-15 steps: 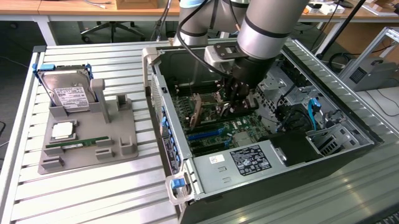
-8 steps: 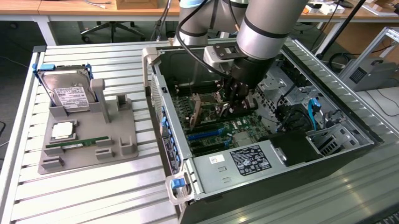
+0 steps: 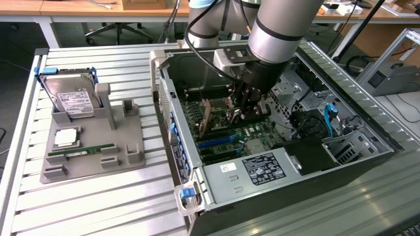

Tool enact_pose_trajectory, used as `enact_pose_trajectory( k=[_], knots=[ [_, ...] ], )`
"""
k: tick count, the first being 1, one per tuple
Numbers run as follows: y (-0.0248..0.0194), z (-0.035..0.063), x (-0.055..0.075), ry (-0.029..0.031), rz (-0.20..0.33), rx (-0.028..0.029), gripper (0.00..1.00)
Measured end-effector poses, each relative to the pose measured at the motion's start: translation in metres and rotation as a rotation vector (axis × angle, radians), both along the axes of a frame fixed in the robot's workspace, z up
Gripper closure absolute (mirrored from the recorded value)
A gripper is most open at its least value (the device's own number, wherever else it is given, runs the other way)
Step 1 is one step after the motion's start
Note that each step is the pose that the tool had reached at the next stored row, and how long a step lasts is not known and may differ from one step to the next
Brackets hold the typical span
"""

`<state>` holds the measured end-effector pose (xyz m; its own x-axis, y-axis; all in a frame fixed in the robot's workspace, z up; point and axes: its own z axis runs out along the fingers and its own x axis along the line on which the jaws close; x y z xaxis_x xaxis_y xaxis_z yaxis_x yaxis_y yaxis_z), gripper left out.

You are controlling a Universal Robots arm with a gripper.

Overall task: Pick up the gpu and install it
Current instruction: 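Insert the gpu into the slot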

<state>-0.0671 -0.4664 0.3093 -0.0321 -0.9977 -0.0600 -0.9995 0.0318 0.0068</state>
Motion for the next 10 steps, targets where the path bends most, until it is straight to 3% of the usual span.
enact_pose_trajectory(
  k=[10],
  knots=[
    [0.0000, -0.0013, -0.0035, 0.0000, 0.000, -0.0001, 0.70]
  ],
)
